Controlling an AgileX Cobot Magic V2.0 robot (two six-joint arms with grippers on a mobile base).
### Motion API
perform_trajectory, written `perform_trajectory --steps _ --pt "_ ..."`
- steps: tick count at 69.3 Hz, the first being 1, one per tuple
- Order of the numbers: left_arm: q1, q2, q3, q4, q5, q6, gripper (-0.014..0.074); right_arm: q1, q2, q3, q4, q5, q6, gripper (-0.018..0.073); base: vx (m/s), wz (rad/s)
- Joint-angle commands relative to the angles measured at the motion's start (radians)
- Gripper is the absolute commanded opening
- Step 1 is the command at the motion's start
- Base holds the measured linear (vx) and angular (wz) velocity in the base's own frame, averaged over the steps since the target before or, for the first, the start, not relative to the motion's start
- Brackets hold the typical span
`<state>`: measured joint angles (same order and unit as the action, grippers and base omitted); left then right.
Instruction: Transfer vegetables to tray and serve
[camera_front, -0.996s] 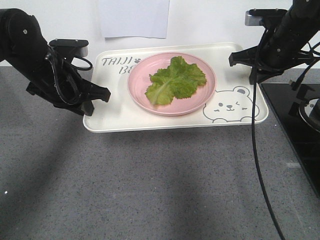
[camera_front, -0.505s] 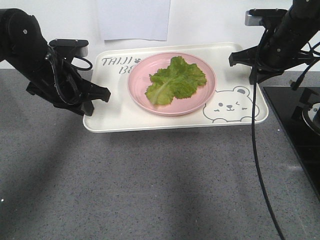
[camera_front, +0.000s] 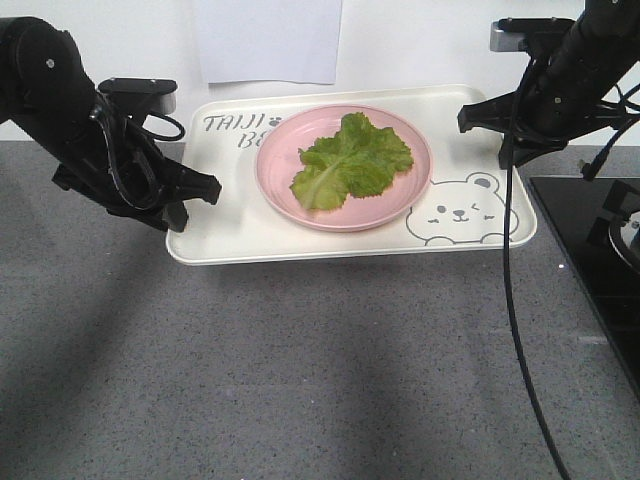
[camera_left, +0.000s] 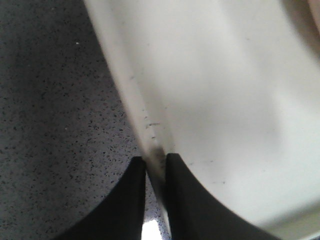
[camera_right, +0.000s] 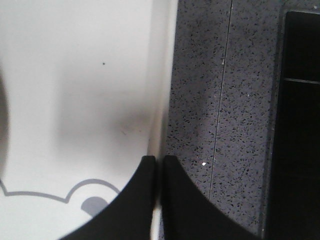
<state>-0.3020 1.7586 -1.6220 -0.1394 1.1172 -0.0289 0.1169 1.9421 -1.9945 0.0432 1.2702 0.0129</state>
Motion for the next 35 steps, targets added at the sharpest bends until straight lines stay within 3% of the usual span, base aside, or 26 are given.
perform_trajectory --steps 1,35 --pt "-0.015 -0.056 -0.034 -0.061 -0.062 0.016 -0.0006 0.008 -0.06 -0.031 0.047 0.013 -0.013 -0.0006 0.02 0.0" --pt "-0.015 -0.056 -0.034 -0.061 -0.062 0.016 -0.0006 0.008 -0.06 -0.031 0.047 0.013 -0.013 -0.0006 0.02 0.0"
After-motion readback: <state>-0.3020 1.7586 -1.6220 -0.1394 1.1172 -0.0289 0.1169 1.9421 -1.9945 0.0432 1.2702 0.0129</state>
